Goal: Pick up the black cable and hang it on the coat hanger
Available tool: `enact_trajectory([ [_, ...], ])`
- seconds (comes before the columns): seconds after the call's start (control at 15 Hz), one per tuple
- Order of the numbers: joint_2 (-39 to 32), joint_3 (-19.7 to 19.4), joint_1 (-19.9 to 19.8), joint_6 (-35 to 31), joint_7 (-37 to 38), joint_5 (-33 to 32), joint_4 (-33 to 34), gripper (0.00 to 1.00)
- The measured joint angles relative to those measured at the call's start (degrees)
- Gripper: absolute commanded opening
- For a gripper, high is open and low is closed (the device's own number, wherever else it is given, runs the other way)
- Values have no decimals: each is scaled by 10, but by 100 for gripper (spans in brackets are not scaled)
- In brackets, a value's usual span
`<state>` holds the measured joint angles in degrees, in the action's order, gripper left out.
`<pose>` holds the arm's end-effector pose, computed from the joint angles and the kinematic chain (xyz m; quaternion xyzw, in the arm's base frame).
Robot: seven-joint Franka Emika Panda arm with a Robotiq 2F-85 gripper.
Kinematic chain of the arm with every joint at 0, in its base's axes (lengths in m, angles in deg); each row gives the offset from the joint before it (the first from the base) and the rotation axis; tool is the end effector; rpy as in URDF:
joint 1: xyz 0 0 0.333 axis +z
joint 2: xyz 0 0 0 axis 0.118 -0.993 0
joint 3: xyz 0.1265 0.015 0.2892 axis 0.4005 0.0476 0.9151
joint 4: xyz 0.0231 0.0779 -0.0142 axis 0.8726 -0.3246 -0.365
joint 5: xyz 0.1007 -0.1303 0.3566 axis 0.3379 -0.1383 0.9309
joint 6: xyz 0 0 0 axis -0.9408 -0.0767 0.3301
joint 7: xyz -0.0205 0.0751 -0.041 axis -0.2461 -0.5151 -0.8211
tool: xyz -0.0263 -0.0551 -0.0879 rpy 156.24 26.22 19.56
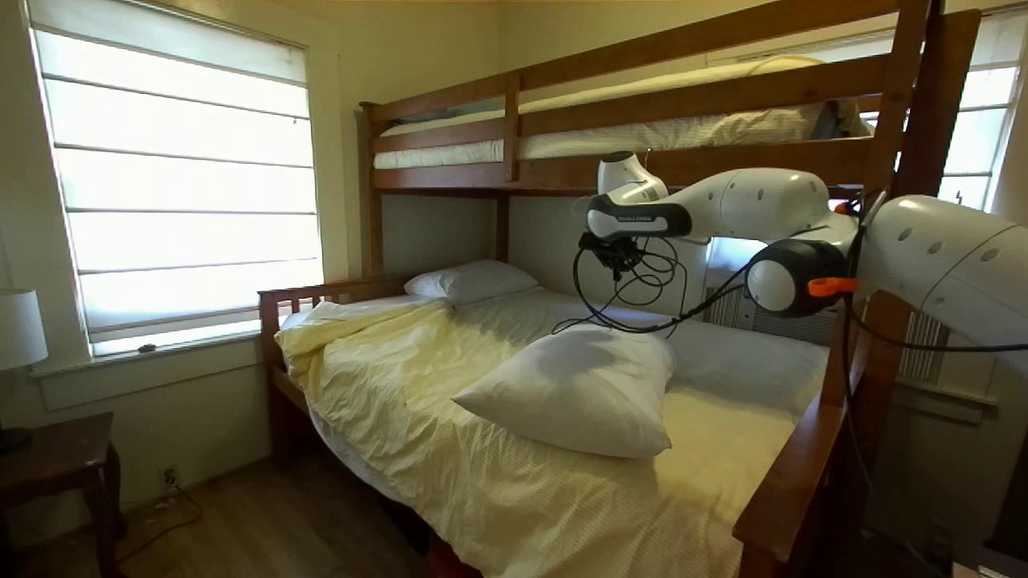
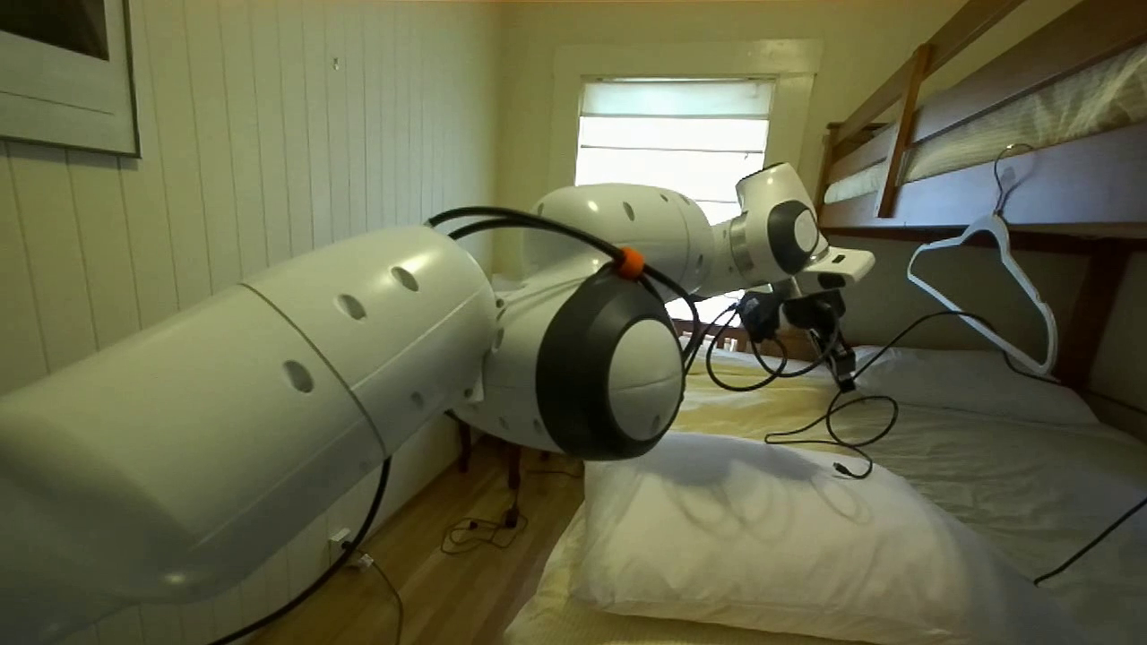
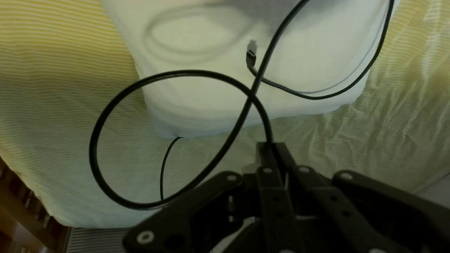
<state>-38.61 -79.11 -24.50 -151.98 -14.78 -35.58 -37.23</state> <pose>0.7542 -0.3290 0.4515 0.7352 -0.6081 0.2679 0.1338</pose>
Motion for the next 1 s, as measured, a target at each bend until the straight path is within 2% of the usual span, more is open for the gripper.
enact_trajectory([
  [0.2,3,-3,-1,-8,1,0,1,1],
  [0.53,25,-16,-10,-58,9,0,2,1],
  [0.93,51,-28,-25,-102,56,0,3,1],
  [1.0,51,-28,-28,-102,63,0,3,30],
])
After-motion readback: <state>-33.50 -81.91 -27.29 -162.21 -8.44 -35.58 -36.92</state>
